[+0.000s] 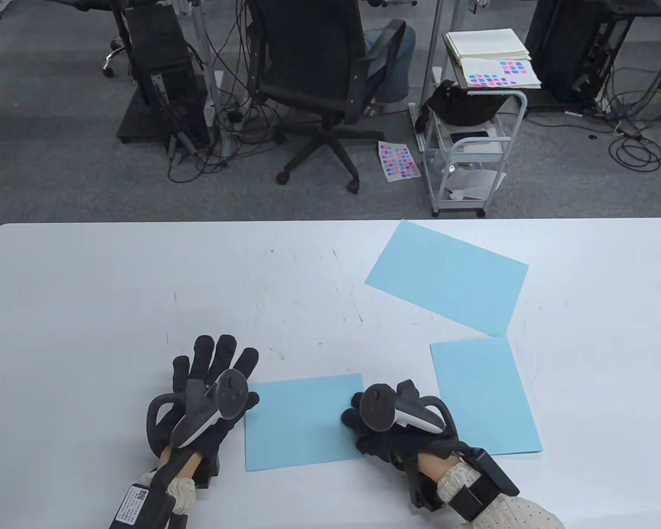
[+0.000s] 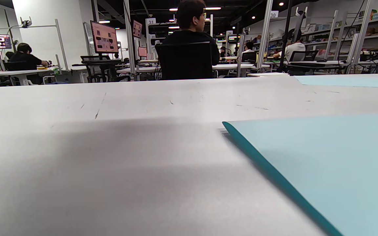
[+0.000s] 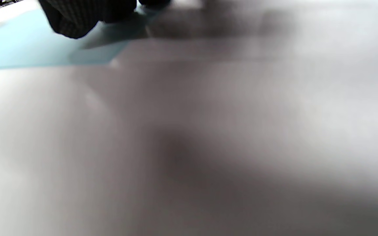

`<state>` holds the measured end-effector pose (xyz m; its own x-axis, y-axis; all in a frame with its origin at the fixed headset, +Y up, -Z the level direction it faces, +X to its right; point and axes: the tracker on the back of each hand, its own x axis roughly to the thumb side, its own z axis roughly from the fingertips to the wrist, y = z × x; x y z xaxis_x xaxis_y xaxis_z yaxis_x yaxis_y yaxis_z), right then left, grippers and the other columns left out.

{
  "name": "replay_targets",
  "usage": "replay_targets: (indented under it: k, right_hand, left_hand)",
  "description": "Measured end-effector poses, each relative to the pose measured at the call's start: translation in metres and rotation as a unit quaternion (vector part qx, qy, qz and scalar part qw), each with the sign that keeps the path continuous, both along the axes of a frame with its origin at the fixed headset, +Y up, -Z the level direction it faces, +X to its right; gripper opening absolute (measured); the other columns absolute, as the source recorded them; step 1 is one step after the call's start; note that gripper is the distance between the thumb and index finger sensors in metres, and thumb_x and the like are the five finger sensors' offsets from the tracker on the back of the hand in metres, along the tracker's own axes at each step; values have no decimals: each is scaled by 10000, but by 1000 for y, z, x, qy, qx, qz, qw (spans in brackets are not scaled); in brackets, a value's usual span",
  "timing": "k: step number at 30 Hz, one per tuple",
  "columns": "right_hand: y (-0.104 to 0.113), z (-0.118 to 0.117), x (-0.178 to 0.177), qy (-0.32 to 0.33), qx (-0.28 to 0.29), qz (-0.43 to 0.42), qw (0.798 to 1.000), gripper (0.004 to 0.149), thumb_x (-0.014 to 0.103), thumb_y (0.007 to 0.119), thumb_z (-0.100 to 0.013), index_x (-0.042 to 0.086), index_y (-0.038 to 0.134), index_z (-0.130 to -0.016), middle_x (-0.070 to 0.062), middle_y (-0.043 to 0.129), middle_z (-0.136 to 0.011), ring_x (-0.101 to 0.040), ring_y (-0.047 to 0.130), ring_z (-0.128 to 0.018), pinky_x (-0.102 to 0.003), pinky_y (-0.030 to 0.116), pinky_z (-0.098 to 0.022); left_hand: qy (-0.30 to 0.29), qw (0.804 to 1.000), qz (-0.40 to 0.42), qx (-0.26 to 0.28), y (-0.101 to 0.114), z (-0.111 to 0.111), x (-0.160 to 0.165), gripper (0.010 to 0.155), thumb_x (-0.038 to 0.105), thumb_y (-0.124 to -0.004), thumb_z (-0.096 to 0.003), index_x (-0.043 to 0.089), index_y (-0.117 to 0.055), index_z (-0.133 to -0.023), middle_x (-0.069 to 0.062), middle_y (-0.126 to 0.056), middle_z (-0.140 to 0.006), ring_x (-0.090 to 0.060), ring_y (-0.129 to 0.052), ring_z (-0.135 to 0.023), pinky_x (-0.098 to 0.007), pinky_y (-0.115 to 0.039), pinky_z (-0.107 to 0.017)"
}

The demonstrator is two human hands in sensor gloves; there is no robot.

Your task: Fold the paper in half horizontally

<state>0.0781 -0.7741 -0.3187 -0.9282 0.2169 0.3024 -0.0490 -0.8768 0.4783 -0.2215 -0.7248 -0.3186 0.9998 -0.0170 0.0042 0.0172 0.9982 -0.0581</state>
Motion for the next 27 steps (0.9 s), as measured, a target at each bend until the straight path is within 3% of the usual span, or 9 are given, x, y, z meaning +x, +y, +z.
replay_targets:
  k: [4,9,14,20,23,27]
  right_hand:
    - [20,-10,-15,-1,32,-3,999,599,352,710,-491,419,461,-1033,142,296,-1181,-307,134,-1090,-656,120,-741]
    - [32,-30,-44,-17,57,-7,998,658,315,714,-493,358,378,-1057,69,295,-1189,-330,161,-1090,-667,143,-742]
    - [22,-49,-69,-49,44,-10,998,684,336,709,-491,324,336,-1065,19,307,-1187,-356,216,-1086,-679,199,-741]
    - [12,-56,-82,-71,50,0,996,701,340,731,-483,301,343,-1065,-7,351,-1179,-365,288,-1081,-685,265,-739]
    - [6,-58,-84,-73,26,-3,997,748,348,738,-481,310,270,-1063,4,287,-1183,-346,214,-1083,-681,276,-739]
    - [1,-58,-86,-69,25,13,997,742,325,760,-478,322,298,-1059,20,329,-1180,-327,229,-1086,-680,282,-739]
  left_hand:
    - [1,1000,0,-3,1,0,-1,756,646,-632,-332,620,-296,-1008,200,-172,-1198,-192,-142,-1167,-566,-284,-882]
    - [2,1000,2,-13,2,0,-3,771,646,-633,-331,599,-284,-1017,193,-163,-1194,-194,-140,-1165,-568,-291,-881]
    - [1,1000,1,-15,3,0,-6,772,645,-634,-331,594,-289,-1019,189,-167,-1193,-195,-146,-1164,-566,-298,-881]
    - [-9,1000,8,-20,3,-1,-7,782,647,-634,-329,583,-281,-1024,186,-164,-1195,-198,-142,-1163,-569,-298,-880]
    - [-8,1000,9,-23,3,-1,-7,787,648,-634,-328,579,-275,-1025,182,-162,-1195,-199,-144,-1163,-569,-302,-879]
    - [-5,1000,10,-24,3,-1,-9,788,647,-634,-329,576,-275,-1026,180,-165,-1196,-201,-145,-1162,-567,-304,-880]
